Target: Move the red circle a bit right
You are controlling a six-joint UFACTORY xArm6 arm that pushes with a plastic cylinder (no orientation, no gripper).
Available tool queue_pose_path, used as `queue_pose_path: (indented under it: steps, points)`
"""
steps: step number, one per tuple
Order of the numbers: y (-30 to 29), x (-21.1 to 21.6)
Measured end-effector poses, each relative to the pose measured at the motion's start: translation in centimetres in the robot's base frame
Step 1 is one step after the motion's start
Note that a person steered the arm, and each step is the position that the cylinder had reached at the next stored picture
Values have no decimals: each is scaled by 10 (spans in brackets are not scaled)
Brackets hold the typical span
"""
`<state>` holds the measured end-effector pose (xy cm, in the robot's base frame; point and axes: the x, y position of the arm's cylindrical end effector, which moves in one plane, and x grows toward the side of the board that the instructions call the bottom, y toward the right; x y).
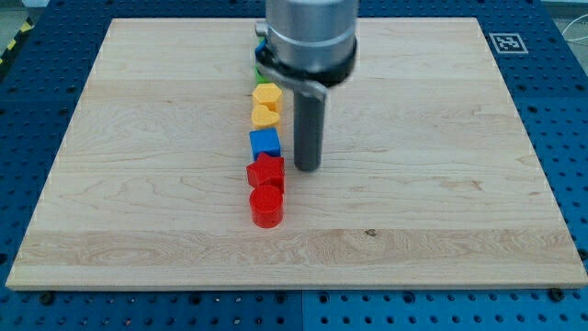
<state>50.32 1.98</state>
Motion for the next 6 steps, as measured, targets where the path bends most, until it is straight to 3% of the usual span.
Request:
queue_pose_path:
  steps: [1, 2, 3, 4, 5, 6]
  points:
    - [16, 84]
    - [1, 114]
    - [-118, 110]
    - [-174, 85]
    - [-147, 55]
    - [-86, 69]
